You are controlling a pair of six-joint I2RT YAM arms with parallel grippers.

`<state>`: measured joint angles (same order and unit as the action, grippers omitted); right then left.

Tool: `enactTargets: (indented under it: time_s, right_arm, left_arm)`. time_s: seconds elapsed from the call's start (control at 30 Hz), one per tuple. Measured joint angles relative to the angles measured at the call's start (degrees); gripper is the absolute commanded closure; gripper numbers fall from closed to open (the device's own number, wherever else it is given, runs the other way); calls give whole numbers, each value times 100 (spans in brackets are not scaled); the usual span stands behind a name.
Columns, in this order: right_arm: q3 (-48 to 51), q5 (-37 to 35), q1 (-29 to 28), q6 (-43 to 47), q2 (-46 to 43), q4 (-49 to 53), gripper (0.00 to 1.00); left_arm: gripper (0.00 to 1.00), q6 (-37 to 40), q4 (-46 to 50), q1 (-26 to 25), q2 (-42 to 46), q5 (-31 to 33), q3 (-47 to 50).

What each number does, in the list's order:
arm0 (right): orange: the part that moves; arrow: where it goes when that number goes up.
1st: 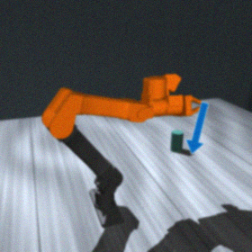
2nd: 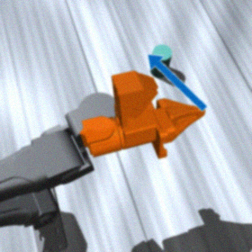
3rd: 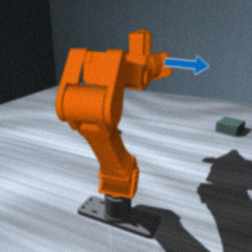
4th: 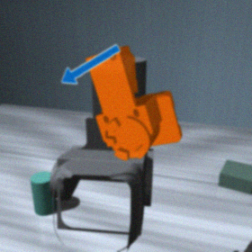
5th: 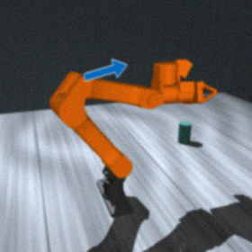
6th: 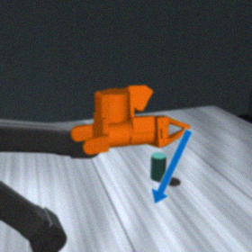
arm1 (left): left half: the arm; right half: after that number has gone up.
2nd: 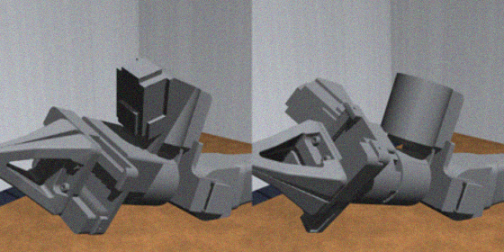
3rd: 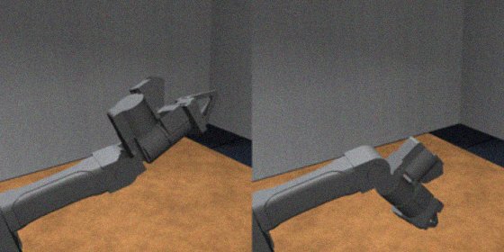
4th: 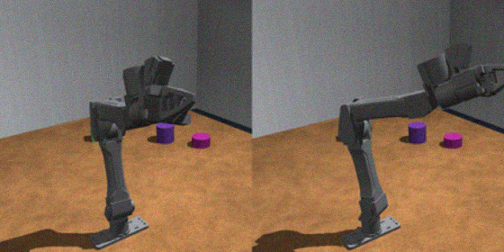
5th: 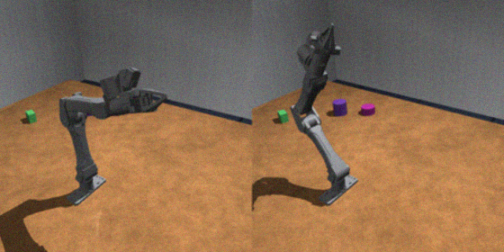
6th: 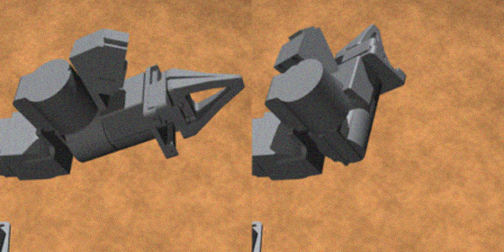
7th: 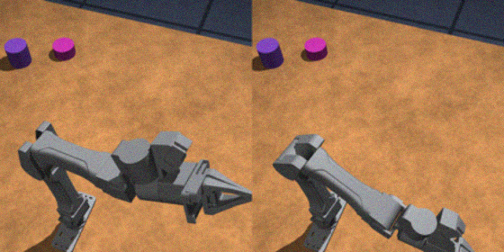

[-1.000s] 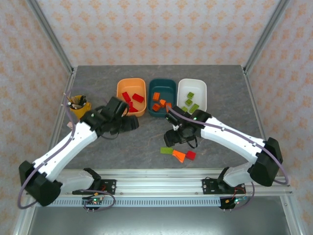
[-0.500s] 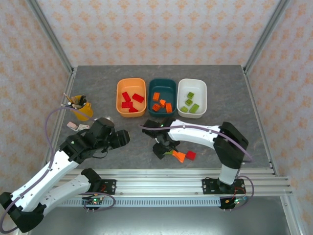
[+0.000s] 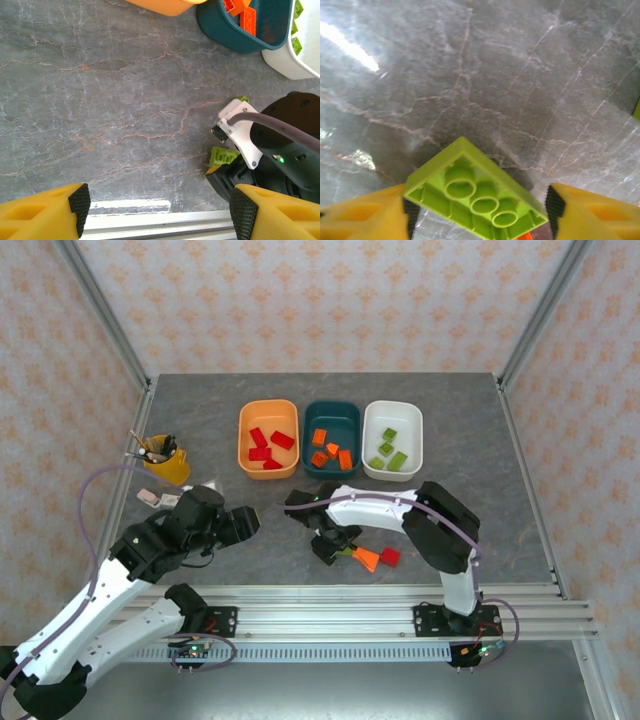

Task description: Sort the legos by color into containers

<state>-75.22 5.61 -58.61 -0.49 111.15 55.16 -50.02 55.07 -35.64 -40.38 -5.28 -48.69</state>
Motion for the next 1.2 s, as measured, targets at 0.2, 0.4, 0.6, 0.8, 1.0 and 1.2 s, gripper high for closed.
enactTargets:
  time_s: [0.2, 0.4, 0.6, 0.8, 1.0, 1.2]
  right_arm:
    - [-28, 291, 264, 66, 42, -55, 53]
    - [-31, 560, 387, 61, 57, -79, 65]
    - [-72, 553, 457, 15, 55, -83, 72]
    - [-216, 308, 579, -142, 24, -203, 73]
    - [-920, 122, 1198, -402, -455, -203, 73]
    - [-1786, 94, 2483, -754, -901, -205, 73]
  left_arm:
    - [23, -13, 2, 0, 0, 0, 0]
    - [23, -13, 0, 0, -2, -2, 0]
    - [24, -13, -7, 0, -55, -26, 0]
    - [24, -11, -79, 0, -170, -37, 0]
    - [24, 0, -452, -2, -566, -192, -17]
    - [24, 103, -894, -81, -1499, -334, -466]
